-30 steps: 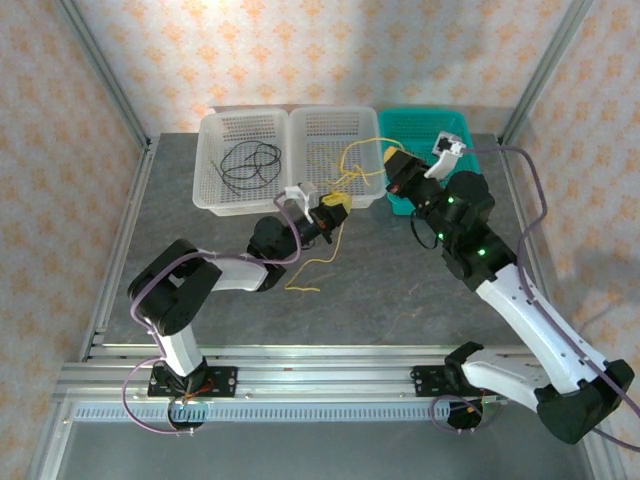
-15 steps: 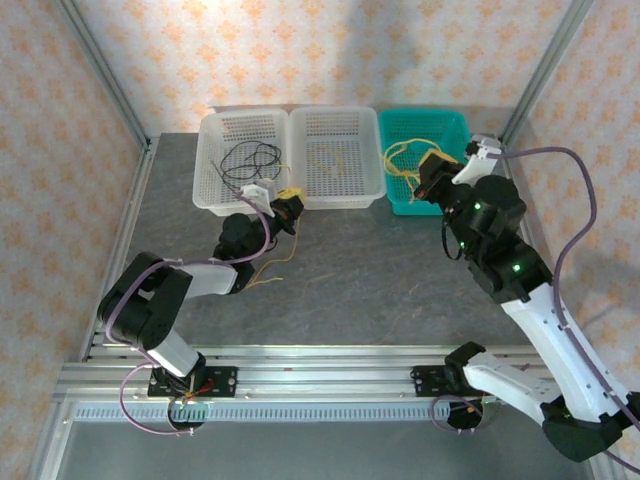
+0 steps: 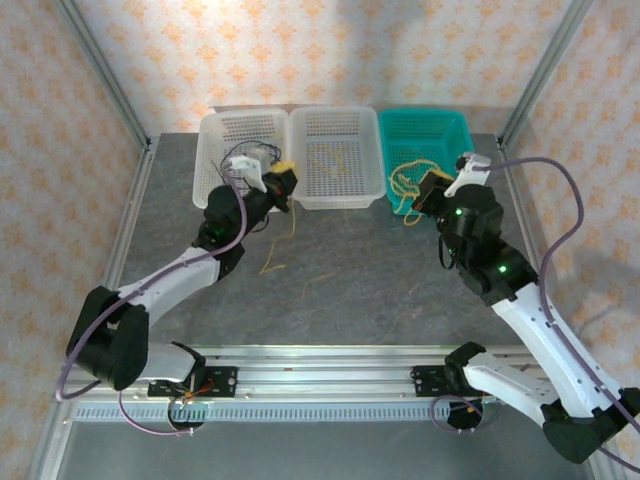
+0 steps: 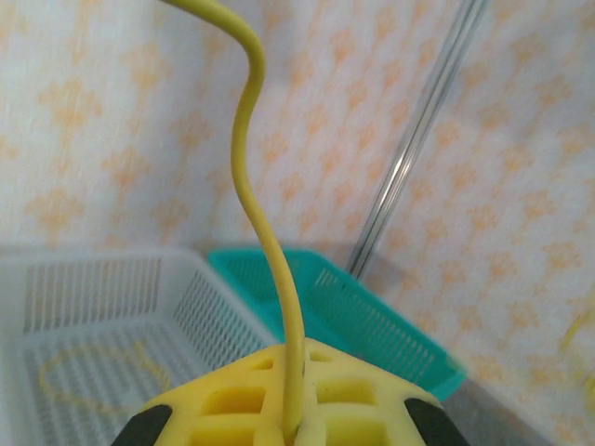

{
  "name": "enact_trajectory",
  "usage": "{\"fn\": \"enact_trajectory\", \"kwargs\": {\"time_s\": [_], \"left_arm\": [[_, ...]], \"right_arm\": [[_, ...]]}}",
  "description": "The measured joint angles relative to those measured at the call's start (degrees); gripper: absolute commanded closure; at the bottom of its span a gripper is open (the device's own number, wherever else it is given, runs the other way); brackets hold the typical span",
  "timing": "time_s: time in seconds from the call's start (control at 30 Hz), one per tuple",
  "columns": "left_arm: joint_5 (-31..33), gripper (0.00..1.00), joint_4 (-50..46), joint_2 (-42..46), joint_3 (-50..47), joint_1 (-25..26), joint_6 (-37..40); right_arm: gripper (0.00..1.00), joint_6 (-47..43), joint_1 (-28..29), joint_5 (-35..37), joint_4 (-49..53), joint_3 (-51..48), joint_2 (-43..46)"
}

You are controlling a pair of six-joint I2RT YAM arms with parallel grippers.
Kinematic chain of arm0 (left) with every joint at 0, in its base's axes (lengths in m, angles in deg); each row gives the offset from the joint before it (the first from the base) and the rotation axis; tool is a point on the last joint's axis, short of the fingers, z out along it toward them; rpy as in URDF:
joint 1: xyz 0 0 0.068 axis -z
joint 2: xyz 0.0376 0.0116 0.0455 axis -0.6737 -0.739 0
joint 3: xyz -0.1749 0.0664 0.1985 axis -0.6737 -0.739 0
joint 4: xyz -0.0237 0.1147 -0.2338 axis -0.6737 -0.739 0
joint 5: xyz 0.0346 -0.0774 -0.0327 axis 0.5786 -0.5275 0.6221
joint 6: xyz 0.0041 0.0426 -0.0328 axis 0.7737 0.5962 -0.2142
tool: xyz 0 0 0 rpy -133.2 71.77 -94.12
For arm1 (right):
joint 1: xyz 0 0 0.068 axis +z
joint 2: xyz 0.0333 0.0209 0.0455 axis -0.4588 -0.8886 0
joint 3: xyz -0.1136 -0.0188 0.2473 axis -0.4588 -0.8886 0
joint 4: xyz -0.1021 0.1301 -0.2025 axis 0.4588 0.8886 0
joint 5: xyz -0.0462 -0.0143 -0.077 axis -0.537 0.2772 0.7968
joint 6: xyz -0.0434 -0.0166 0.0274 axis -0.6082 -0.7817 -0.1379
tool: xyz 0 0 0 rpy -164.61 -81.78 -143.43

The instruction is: Untangle the cables

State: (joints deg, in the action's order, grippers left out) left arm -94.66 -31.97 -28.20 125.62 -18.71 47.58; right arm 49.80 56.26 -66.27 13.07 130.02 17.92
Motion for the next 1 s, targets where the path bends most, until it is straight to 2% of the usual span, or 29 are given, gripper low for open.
{"fn": "enact_trajectory", "kwargs": {"time_s": [0.17, 0.4, 0.6, 0.73, 0.9, 1.0], "left_arm": [[0.2, 1.0, -3.5, -3.0, 14.0, 0.4, 2.9], [0.6, 1.0, -4.2, -16.8, 33.4, 0.4, 6.5], [2.8, 1.0, -2.0, -32.1, 48.6, 0.4, 8.8], [3.7, 1.0, -2.3, -44.9, 62.8, 0.4, 8.9], [6.4, 1.0, -6.1, -61.1, 82.9, 0.4, 8.7], [10.4, 1.0, -9.3, -67.3, 89.5, 0.4, 7.9]], "right_arm": [[1.0, 2.5, -0.3, -1.0, -0.3, -7.3, 0.0], [1.0, 4.9, -0.3, -2.6, -1.3, -11.2, 0.9], [1.0, 5.5, -0.3, -2.8, -1.7, -11.3, 2.4], [1.0, 6.2, -0.3, -3.1, -1.9, -12.2, 3.2], [1.0, 7.3, -0.3, -3.7, -1.7, -14.0, 4.1], [1.0, 7.8, -0.3, -3.8, -1.3, -14.2, 5.0]]}}
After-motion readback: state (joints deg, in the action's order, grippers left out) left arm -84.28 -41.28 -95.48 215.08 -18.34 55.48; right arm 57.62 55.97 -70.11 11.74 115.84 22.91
